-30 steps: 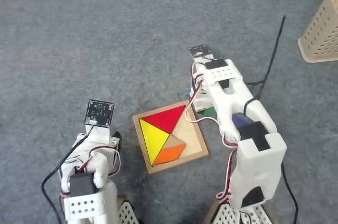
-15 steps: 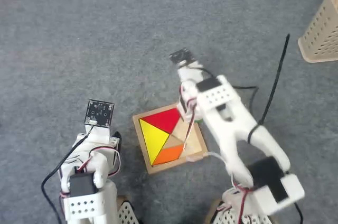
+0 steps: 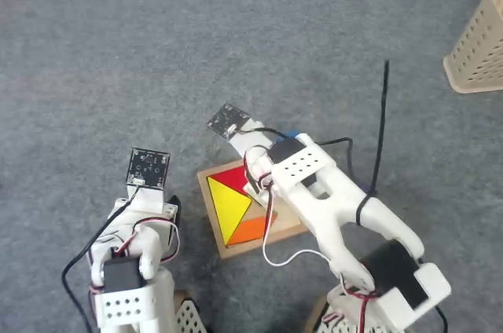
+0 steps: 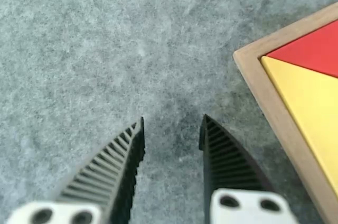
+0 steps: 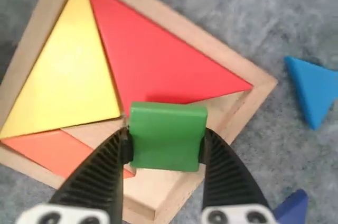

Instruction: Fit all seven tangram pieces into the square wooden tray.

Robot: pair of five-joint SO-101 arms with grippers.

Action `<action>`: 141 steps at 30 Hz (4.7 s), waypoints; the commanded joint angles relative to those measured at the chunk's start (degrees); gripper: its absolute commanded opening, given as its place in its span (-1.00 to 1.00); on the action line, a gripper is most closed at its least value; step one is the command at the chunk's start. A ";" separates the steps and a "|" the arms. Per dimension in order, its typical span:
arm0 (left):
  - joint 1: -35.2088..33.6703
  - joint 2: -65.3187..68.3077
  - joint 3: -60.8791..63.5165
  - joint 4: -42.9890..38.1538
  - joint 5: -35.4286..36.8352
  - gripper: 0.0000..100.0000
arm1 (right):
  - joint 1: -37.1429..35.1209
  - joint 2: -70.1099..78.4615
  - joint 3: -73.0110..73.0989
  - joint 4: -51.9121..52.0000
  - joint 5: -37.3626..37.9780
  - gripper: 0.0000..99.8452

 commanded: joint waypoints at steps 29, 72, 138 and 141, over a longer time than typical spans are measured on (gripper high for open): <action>0.00 -0.35 -0.66 0.26 -0.26 -0.66 | -0.40 -0.92 -0.88 2.95 3.87 -0.68; 0.00 -0.35 -0.66 0.26 -0.26 -0.66 | 10.86 -1.01 -5.71 2.42 -4.40 -0.89; 0.00 -0.35 -0.66 0.26 -0.26 -0.66 | 31.87 7.60 1.67 3.12 12.48 -0.85; 0.00 -0.35 -0.66 0.26 -0.26 -0.66 | 31.87 7.60 1.67 2.86 12.40 -0.90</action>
